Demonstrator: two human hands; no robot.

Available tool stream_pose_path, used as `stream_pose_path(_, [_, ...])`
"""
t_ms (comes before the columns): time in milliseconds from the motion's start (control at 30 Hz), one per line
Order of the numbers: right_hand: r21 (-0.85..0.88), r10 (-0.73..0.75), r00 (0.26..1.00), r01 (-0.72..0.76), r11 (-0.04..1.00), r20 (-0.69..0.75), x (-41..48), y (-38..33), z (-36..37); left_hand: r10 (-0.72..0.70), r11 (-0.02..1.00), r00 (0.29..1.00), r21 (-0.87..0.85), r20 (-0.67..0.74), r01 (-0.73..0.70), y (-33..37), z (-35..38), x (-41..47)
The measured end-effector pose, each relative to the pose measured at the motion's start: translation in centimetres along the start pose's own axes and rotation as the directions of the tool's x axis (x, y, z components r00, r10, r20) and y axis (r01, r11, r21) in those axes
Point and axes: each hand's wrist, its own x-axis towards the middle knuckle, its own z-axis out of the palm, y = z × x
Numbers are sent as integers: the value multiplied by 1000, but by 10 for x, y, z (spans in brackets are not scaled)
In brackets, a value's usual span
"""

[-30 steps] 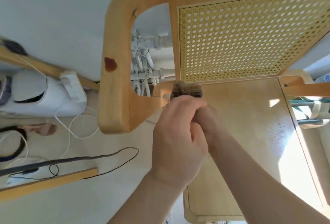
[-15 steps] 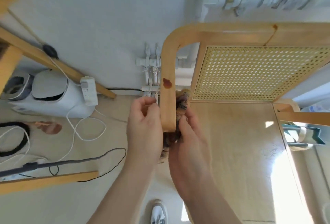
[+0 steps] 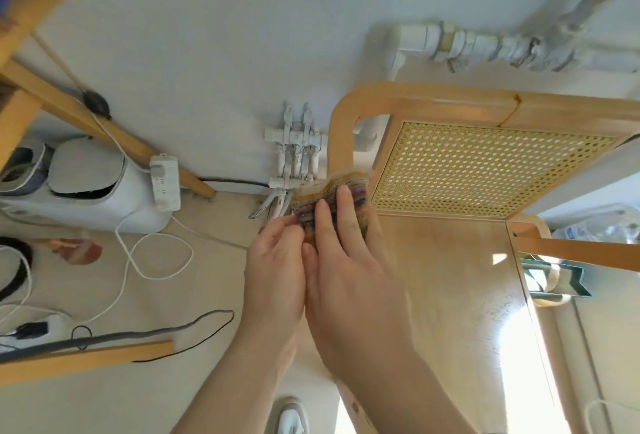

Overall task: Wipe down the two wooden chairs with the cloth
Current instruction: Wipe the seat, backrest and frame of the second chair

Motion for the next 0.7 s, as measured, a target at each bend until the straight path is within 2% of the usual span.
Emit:
stream_pose_path(134, [-197, -75, 989, 99, 975, 124, 43, -5, -8, -30, 999, 998, -24, -62, 29, 10, -6, 10])
stream_pose_path(234, [-162, -8, 994, 26, 986, 113, 75, -3, -15, -1, 999, 1000, 34, -2, 1, 15, -9, 13])
stream_pose_path(367, [-41, -38, 997, 35, 999, -63, 111, 1, -13, -4, 999, 1000, 37, 23, 3, 15, -6, 8])
stream_pose_path(434, [16, -2, 993, 4, 1000, -116, 101, -1, -13, -11, 999, 998, 37, 56, 9, 13, -7, 7])
stream_pose_path(467, [5, -36, 989, 37, 999, -145, 86, -3, -14, -18, 999, 997, 31, 68, 16, 12, -7, 6])
stream_pose_path(534, [-101, -195, 962, 178, 979, -192, 50, -5, -13, -22, 1000, 997, 22, 77, 20, 11, -7, 8])
stream_pose_path(568, [-179, -273, 949, 244, 953, -160, 33, -4, -7, -23, 999, 997, 26, 71, 21, 10, -8, 9])
stream_pose_path(601, [-248, -309, 949, 284, 926, -67, 19, -2, -2, -29, 999, 997, 35, 67, 27, 8, -8, 10])
stream_pose_path(668, [-304, -295, 953, 303, 903, 75, 11, 5, 1, -49, 997, 997, 59, 66, 45, 5, -10, 12])
stream_pose_path(701, [-299, -294, 953, 300, 906, 68, 16, 7, 1, -63, 996, 996, 65, 65, 59, 2, -11, 13])
